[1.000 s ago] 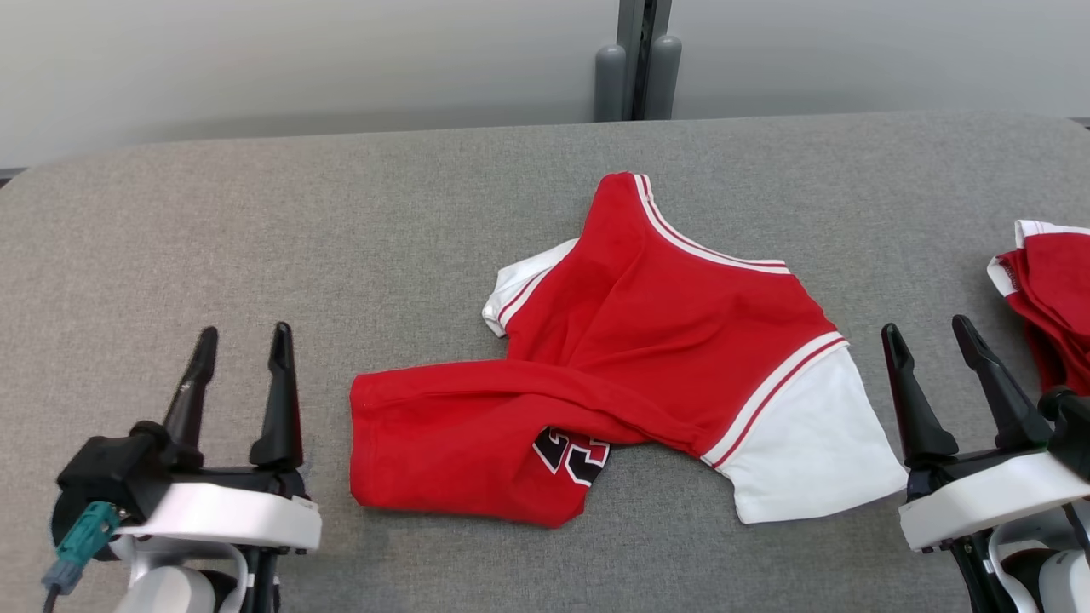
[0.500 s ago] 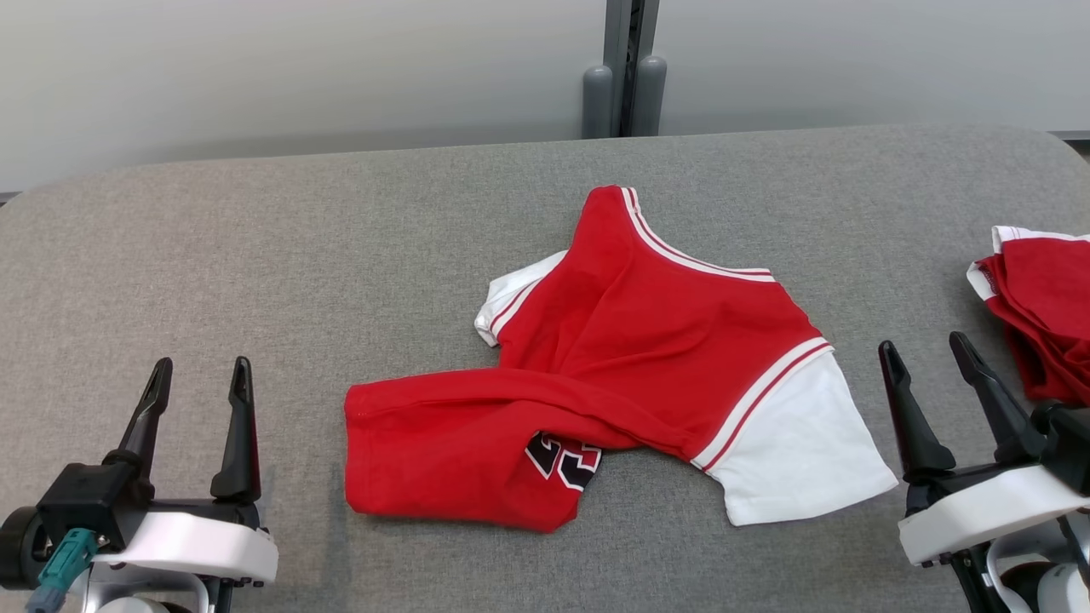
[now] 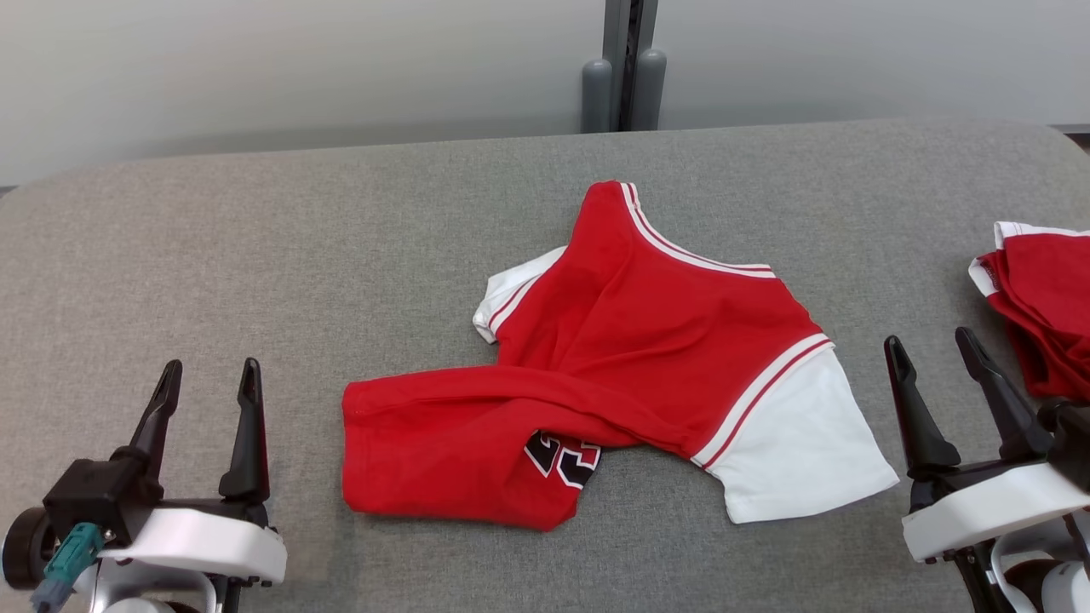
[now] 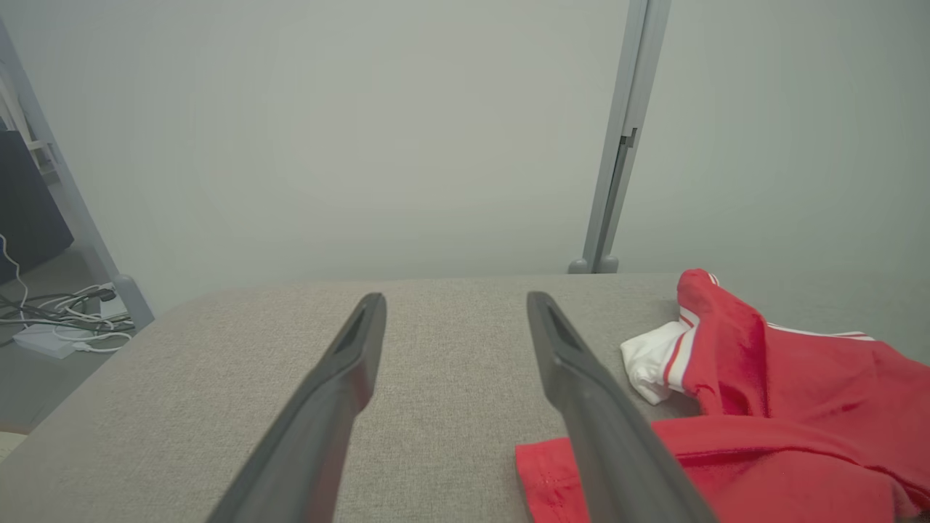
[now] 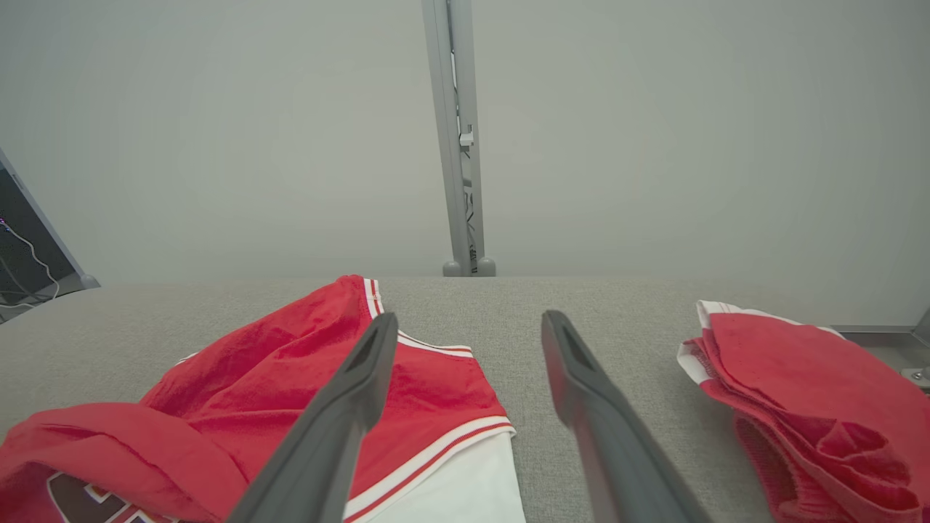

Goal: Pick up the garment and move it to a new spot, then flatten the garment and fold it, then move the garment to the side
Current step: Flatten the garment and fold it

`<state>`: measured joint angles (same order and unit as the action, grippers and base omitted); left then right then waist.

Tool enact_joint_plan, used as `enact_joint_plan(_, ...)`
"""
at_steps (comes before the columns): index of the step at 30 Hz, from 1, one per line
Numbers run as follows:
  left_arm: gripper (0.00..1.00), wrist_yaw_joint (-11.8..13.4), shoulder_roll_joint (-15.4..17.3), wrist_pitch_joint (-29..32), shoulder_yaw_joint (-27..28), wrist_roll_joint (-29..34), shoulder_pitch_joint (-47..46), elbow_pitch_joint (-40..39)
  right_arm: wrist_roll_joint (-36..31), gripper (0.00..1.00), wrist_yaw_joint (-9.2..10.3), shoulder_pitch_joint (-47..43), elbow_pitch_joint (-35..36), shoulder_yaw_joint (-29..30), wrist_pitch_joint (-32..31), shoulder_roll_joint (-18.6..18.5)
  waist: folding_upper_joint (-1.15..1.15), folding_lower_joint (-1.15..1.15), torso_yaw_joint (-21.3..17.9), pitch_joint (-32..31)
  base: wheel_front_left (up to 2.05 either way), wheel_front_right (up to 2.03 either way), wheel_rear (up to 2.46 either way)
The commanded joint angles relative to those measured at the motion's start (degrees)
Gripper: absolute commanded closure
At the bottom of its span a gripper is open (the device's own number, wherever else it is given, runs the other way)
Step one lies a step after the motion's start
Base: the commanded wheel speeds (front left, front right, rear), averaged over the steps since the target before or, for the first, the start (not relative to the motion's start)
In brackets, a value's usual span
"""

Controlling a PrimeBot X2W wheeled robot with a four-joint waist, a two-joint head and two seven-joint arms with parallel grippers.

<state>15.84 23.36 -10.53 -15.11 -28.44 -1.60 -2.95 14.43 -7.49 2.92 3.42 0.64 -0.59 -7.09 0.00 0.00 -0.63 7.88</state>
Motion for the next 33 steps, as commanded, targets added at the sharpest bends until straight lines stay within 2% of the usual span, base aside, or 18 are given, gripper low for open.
enact_joint_plan(1,0.0,0.1,0.3,0.3,0.1,-0.4,-1.1,-0.3,0.4,0.0,-0.01,0.4,0.5,-0.1,-0.1,0.0,0.0,0.0,-0.1,0.4,0.0,0.0,0.0)
enact_joint_plan(5,0.0,-1.5,0.2,2.7,-1.2,-1.2,-4.5,0.3,0.4,0.0,-0.01,1.3,0.9,0.0,0.0,-0.2,0.0,0.0,-0.3,1.9,0.0,0.0,0.0)
enact_joint_plan(12,0.0,-6.0,-1.8,10.4,-5.1,-5.6,-7.8,8.5,0.4,0.0,-0.01,2.6,0.8,-0.2,0.6,-0.2,0.0,0.0,-2.0,4.1,0.0,0.0,0.0)
enact_joint_plan(17,0.0,-9.3,-3.3,12.1,-5.9,-9.0,-9.1,15.2,0.6,0.0,-0.01,2.6,0.5,-0.1,1.0,0.2,0.0,0.0,-2.8,5.5,0.0,0.0,0.0)
enact_joint_plan(26,0.0,-13.0,-4.0,13.3,-6.6,-11.2,-12.6,25.0,0.7,0.0,-0.01,3.6,-0.1,-0.1,1.3,0.3,0.0,0.0,-4.0,7.5,0.0,0.0,0.0)
enact_joint_plan(27,0.18,-13.4,-4.0,13.4,-6.8,-11.3,-12.9,25.7,0.7,0.0,-0.01,3.5,-0.1,0.1,1.3,0.3,0.0,0.0,-4.1,7.6,0.0,0.0,0.0)
enact_joint_plan(28,0.42,-13.7,-4.0,13.2,-6.9,-11.4,-13.1,26.2,0.5,0.0,-0.01,3.4,-0.3,0.2,1.3,0.3,0.0,0.0,-4.2,7.6,0.0,0.0,0.0)
enact_joint_plan(29,0.81,-14.1,-4.1,13.3,-7.2,-11.3,-13.3,26.8,0.5,0.0,-0.01,3.3,-0.3,0.4,1.4,0.4,0.0,0.0,-4.3,7.7,0.0,0.0,0.0)
enact_joint_plan(30,1.0,-14.6,-4.1,13.6,-7.6,-11.3,-13.5,27.3,0.5,0.0,-0.01,3.1,-0.5,0.7,1.5,0.4,0.0,0.0,-4.4,7.7,0.0,0.0,0.0)
enact_joint_plan(33,1.0,-15.2,-4.1,13.8,-8.3,-11.2,-13.3,28.0,0.4,0.0,-0.01,2.4,-0.9,1.3,1.7,0.6,0.0,0.0,-4.6,7.7,0.0,0.0,0.0)
